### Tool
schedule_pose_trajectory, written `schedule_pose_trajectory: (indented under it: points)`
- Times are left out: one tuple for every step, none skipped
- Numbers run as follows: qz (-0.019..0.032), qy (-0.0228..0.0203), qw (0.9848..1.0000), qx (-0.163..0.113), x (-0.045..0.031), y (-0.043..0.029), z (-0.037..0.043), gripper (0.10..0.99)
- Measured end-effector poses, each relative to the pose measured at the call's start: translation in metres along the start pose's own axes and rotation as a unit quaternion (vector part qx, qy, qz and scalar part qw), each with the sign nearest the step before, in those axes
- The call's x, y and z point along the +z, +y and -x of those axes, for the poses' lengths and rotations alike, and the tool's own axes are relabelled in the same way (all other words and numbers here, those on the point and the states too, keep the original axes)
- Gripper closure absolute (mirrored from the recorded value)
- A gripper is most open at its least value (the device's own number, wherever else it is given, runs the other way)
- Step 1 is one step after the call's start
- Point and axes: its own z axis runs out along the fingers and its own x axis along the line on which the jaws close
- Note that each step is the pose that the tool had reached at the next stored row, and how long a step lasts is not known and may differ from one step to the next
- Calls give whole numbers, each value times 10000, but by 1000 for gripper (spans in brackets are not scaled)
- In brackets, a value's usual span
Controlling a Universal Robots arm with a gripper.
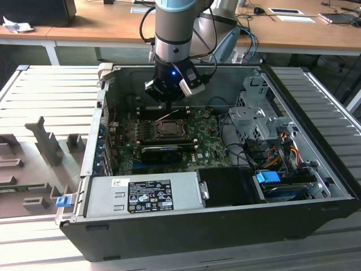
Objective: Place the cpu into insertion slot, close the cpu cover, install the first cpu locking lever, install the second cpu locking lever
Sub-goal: 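Install the first cpu locking lever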
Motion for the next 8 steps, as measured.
schedule_pose_trajectory:
  points:
    - [0,1,10000,-6,8,1,2,980]
    - [0,2,10000,-8,15,2,6,980]
    - [0,2,10000,-11,28,4,12,980]
    - [0,2,10000,-10,37,5,15,980]
    - [0,2,10000,-12,51,7,24,980]
    - [0,2,10000,-11,60,7,29,980]
    - [0,2,10000,-11,69,8,40,980]
    - [0,2,10000,-11,78,8,55,980]
